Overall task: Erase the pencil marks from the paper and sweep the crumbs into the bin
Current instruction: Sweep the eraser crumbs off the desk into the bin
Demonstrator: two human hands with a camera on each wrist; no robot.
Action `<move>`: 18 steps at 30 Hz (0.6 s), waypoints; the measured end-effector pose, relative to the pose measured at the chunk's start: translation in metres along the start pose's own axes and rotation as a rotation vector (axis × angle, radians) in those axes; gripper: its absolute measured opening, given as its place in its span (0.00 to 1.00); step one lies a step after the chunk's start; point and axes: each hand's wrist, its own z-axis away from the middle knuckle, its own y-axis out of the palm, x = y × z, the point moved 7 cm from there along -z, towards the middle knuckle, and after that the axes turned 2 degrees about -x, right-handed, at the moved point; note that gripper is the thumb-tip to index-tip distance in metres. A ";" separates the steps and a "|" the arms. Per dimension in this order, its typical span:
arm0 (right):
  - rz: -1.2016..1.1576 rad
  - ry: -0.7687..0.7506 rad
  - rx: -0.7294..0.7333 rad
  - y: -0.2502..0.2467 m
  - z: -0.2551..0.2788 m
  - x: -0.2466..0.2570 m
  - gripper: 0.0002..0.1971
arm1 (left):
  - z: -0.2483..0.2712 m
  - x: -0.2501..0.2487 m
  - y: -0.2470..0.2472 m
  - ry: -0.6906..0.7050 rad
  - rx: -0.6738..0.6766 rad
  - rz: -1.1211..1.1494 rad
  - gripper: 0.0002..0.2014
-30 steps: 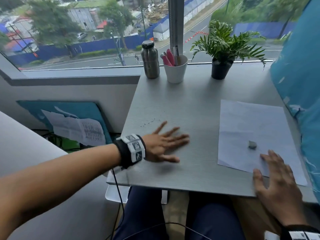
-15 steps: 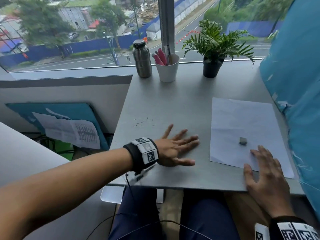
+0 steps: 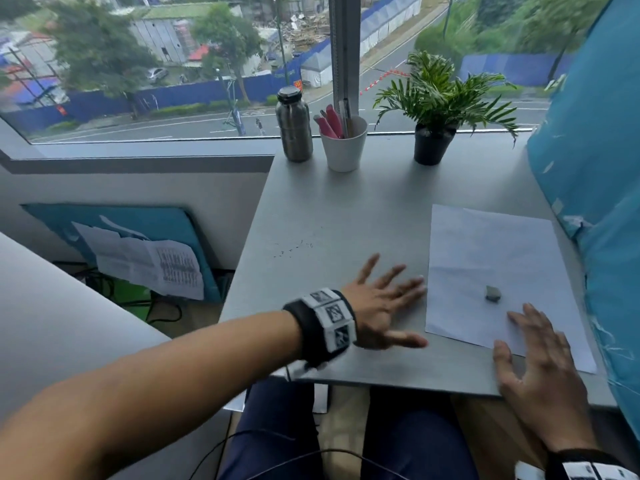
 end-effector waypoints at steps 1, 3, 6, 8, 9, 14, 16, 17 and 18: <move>0.001 0.002 0.000 0.000 0.000 0.000 0.35 | -0.005 -0.005 0.005 -0.008 0.015 0.012 0.46; 0.002 0.004 0.008 0.001 0.000 0.001 0.34 | -0.008 0.005 0.009 -0.053 0.017 0.034 0.45; -0.004 0.014 0.019 0.001 0.000 0.000 0.34 | -0.004 0.064 0.004 -0.220 0.030 0.052 0.45; 0.000 0.017 0.018 0.002 0.000 -0.001 0.34 | 0.004 0.110 0.001 -0.375 0.050 0.029 0.48; 0.003 0.018 0.017 0.001 -0.001 -0.002 0.34 | 0.008 0.127 0.000 -0.452 0.054 0.011 0.51; 0.025 0.021 0.005 0.003 -0.001 -0.004 0.34 | 0.006 0.133 -0.007 -0.585 -0.024 0.002 0.60; 0.022 0.027 0.006 0.004 -0.002 -0.003 0.34 | -0.015 0.129 -0.017 -0.526 -0.056 0.055 0.56; 0.024 0.028 0.011 0.005 -0.002 -0.003 0.34 | -0.025 0.132 -0.022 -0.518 -0.057 0.079 0.55; 0.028 0.027 0.016 0.006 -0.002 -0.004 0.34 | -0.034 0.140 -0.026 -0.529 -0.056 0.106 0.54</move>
